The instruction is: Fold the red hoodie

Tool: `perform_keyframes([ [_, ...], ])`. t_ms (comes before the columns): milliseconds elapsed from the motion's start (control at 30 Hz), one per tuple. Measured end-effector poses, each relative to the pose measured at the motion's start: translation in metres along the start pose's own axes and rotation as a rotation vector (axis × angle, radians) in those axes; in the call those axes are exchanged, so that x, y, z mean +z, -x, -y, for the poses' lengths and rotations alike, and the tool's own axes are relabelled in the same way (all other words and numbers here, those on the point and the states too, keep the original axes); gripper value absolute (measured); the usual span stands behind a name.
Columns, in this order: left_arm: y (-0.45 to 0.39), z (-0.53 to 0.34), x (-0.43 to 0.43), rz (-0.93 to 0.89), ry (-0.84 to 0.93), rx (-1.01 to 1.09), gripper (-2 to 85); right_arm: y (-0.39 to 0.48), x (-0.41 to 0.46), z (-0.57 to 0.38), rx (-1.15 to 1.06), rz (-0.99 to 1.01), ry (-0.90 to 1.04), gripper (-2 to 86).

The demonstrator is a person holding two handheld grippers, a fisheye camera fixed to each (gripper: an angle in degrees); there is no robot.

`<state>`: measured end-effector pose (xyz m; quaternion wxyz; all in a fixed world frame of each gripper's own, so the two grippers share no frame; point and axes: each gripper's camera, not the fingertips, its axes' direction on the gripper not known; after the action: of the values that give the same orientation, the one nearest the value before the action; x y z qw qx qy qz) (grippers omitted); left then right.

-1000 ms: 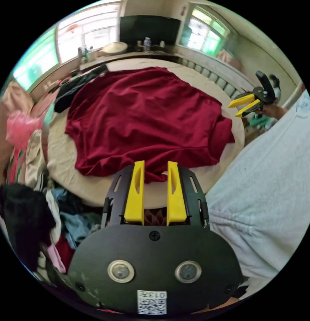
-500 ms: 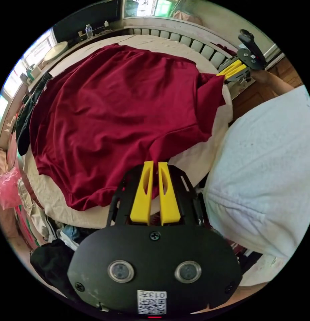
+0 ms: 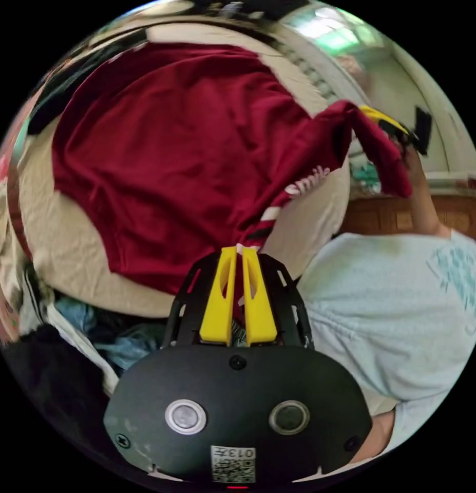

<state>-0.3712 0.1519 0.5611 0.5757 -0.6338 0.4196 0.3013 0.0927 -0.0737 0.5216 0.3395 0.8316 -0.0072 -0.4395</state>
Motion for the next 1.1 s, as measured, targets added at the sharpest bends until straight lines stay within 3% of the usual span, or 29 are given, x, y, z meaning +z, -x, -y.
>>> perform_keyframes([
  [67,0.021,-0.015,0.0,-0.058,-0.096,-0.151,5.5,-0.042,-0.001,-0.008,0.118,-0.056,-0.005,8.7],
  [167,0.021,-0.049,-0.011,-0.082,-0.332,-0.197,10.4,-0.111,-0.02,-0.054,0.342,-0.176,-0.007,10.1],
  [233,0.011,-0.06,-0.008,-0.036,-0.384,-0.185,14.0,-0.14,-0.02,-0.086,0.421,-0.159,0.02,10.5],
  [467,-0.048,-0.019,0.053,0.155,-0.168,-0.065,17.7,-0.166,0.025,-0.123,0.432,-0.175,0.149,12.6],
  [633,-0.067,0.005,0.07,0.398,-0.036,-0.034,10.5,-0.178,0.036,-0.115,0.466,-0.185,0.166,7.6],
  [767,-0.061,0.019,0.061,0.305,0.028,-0.027,2.6,-0.178,0.033,-0.104,0.42,-0.222,0.224,2.5],
  [900,-0.08,0.02,0.027,0.325,-0.003,0.056,1.6,-0.149,-0.023,-0.088,0.288,-0.264,0.167,1.3],
  [1100,-0.112,-0.004,-0.009,0.326,-0.055,0.189,1.2,-0.113,-0.116,-0.125,0.296,-0.296,0.122,1.0],
])
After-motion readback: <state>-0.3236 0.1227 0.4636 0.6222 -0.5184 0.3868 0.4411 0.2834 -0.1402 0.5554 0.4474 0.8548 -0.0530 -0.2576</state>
